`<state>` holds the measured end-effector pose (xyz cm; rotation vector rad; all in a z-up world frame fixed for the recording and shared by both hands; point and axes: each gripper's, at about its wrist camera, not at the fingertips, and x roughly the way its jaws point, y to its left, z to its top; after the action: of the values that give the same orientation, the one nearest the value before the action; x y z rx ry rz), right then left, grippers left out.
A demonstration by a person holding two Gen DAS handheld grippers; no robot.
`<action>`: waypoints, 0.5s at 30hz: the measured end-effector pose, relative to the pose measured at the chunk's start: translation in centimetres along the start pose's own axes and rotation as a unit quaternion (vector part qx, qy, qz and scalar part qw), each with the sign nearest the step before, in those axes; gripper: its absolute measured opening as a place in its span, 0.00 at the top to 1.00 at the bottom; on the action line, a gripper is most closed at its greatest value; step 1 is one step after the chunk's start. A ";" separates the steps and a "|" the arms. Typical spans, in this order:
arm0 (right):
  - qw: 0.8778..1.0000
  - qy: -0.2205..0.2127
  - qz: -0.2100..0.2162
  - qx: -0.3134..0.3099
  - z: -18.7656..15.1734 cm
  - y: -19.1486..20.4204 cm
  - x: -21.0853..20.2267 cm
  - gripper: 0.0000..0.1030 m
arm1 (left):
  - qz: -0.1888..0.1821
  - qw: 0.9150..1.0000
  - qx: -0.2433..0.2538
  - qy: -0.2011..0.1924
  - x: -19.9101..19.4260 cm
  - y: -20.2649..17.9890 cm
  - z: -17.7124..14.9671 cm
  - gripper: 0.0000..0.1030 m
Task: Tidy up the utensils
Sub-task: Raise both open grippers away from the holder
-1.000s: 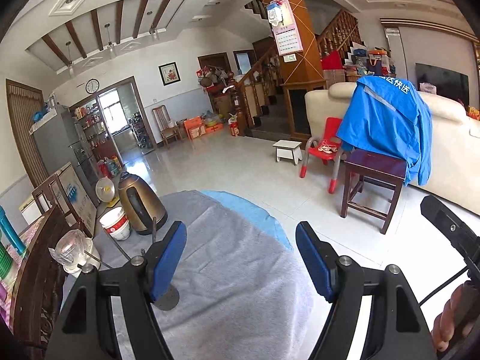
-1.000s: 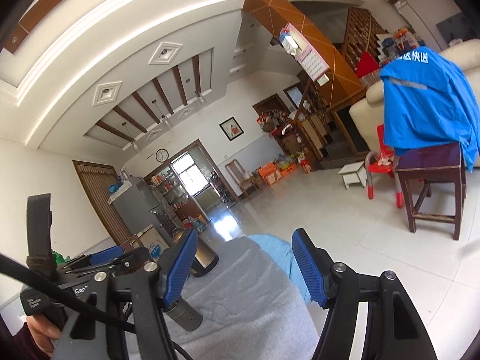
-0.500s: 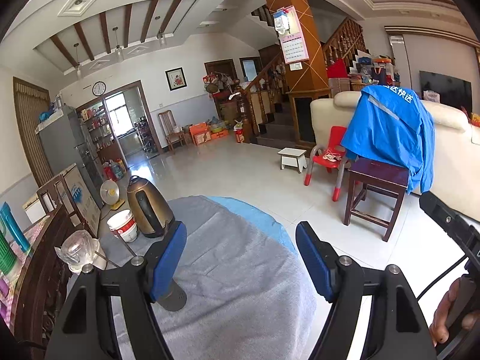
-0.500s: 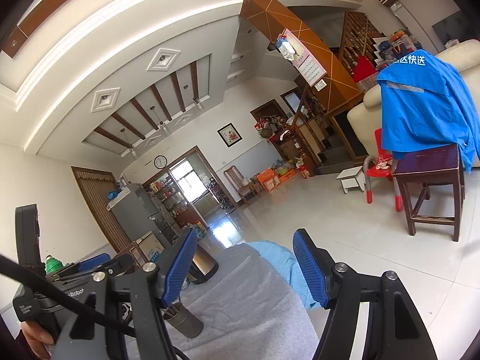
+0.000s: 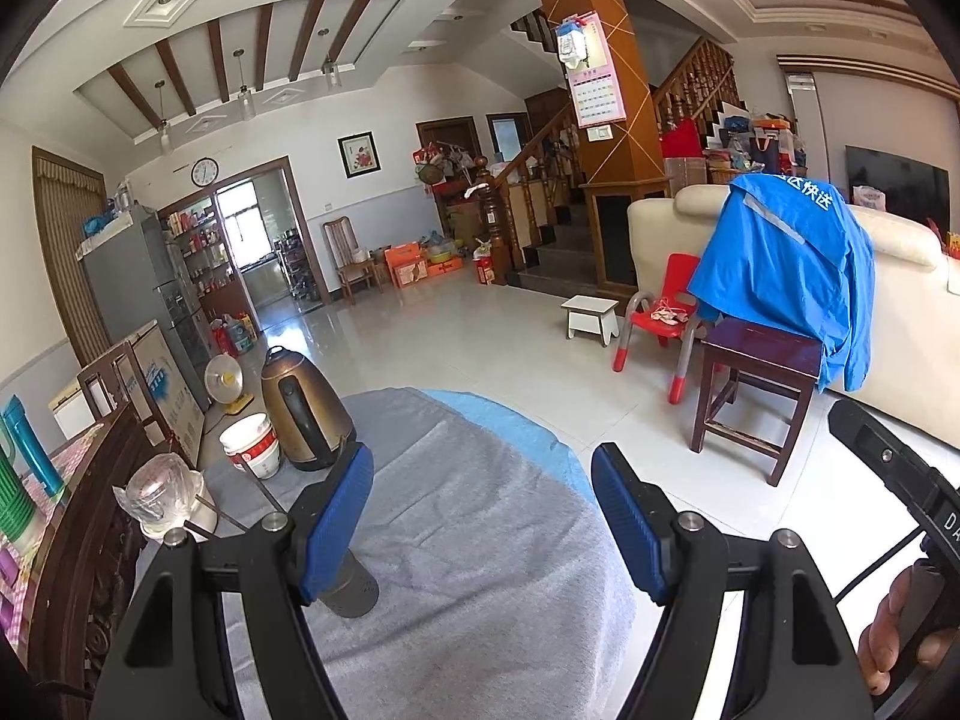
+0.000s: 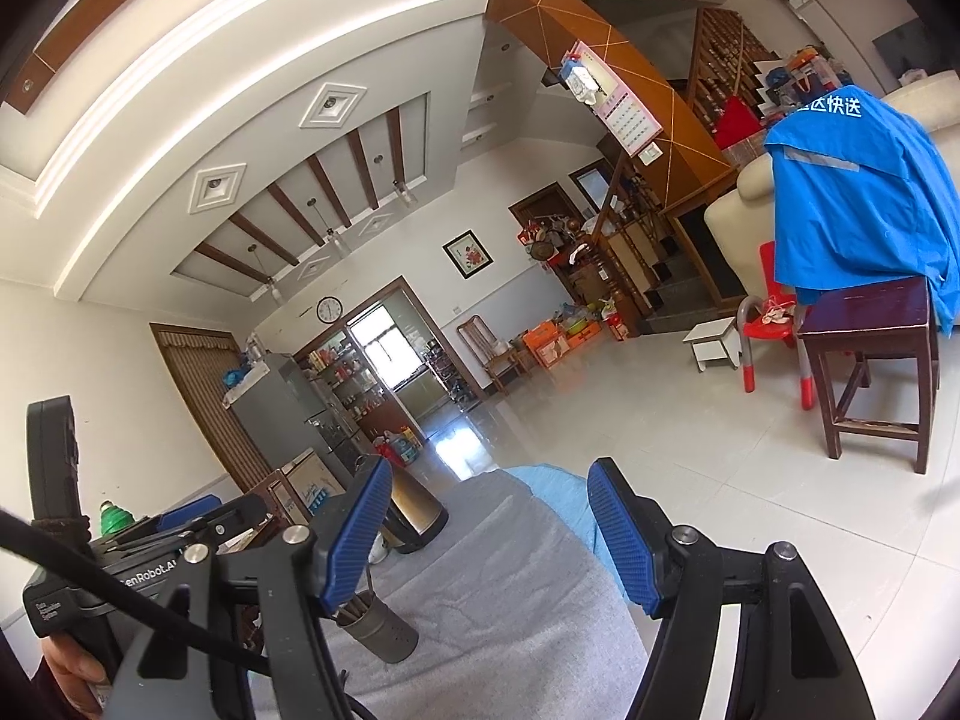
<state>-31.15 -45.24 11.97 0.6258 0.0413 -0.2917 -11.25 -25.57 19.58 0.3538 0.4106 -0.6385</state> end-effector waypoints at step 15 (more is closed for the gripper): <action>1.000 0.006 0.003 -0.005 -0.3 0.5 0.2 0.31 | -0.003 1.000 -0.008 0.022 1.1 0.1 -0.3 0.26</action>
<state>-30.78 -44.73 11.98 0.6182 0.0527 -0.2813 -10.53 -25.92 18.83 0.3520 0.4590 -0.6332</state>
